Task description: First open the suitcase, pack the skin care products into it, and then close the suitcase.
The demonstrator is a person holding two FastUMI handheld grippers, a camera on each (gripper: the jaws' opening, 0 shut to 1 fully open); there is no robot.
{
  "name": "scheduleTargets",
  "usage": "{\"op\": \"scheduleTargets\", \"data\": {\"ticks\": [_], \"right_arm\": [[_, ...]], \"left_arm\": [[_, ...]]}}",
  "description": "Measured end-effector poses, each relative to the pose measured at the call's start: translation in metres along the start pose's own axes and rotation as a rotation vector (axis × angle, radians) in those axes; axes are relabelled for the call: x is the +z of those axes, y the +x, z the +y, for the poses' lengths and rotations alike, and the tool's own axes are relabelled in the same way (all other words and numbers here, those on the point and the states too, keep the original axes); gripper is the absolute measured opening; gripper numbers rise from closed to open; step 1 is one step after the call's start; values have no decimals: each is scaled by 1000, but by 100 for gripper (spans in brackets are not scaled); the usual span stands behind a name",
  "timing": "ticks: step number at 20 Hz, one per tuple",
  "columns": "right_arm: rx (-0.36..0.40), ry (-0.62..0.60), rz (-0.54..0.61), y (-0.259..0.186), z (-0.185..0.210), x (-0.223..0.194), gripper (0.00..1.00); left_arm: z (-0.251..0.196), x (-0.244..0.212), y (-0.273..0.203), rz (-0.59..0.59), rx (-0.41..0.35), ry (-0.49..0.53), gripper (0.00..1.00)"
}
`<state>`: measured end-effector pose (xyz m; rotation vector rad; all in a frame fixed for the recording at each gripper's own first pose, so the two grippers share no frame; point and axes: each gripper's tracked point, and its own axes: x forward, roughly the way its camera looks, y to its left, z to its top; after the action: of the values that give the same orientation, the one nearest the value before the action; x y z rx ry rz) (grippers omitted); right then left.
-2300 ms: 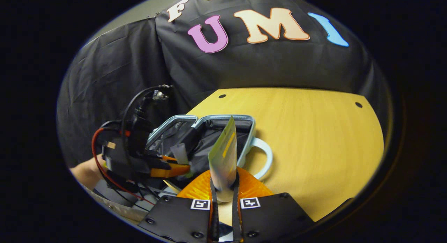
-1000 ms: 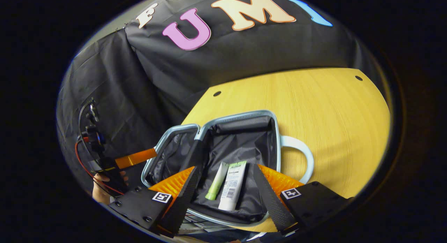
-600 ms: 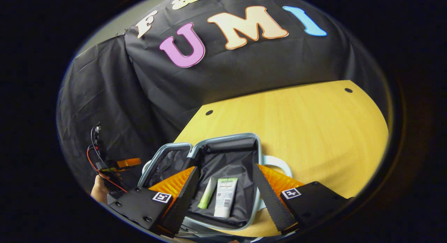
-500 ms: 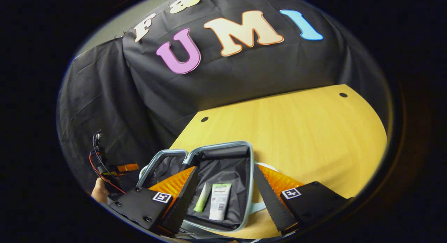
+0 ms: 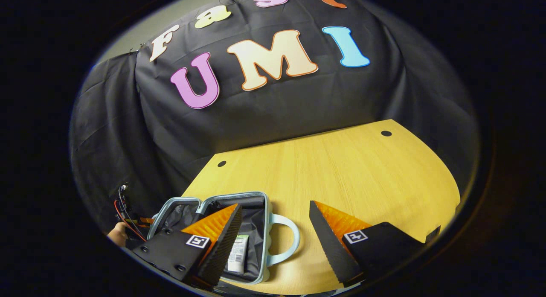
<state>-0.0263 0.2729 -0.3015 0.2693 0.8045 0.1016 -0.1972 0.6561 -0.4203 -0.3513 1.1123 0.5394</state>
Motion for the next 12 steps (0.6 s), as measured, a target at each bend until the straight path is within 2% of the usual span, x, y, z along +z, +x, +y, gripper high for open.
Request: {"op": "scheduleTargets", "data": {"ticks": [1, 3, 5, 8, 12], "right_arm": [[-11, 3, -12, -2, -2, 3, 98], [-31, 7, -68, -8, -7, 14, 98], [-35, 3, -98, -11, -7, 20, 98], [-45, -15, -107, -10, -11, 25, 98], [-7, -23, -112, -11, -10, 29, 98]], "left_arm": [[-8, -1, 2, 5, -23, 5, 43], [-10, 2, 0, -8, -13, 55, 12], [-15, 11, -8, -34, -12, 80, 9], [-24, 41, -43, -160, 13, 147, 4], [-52, 76, -99, -251, -45, 164, 3]]}}
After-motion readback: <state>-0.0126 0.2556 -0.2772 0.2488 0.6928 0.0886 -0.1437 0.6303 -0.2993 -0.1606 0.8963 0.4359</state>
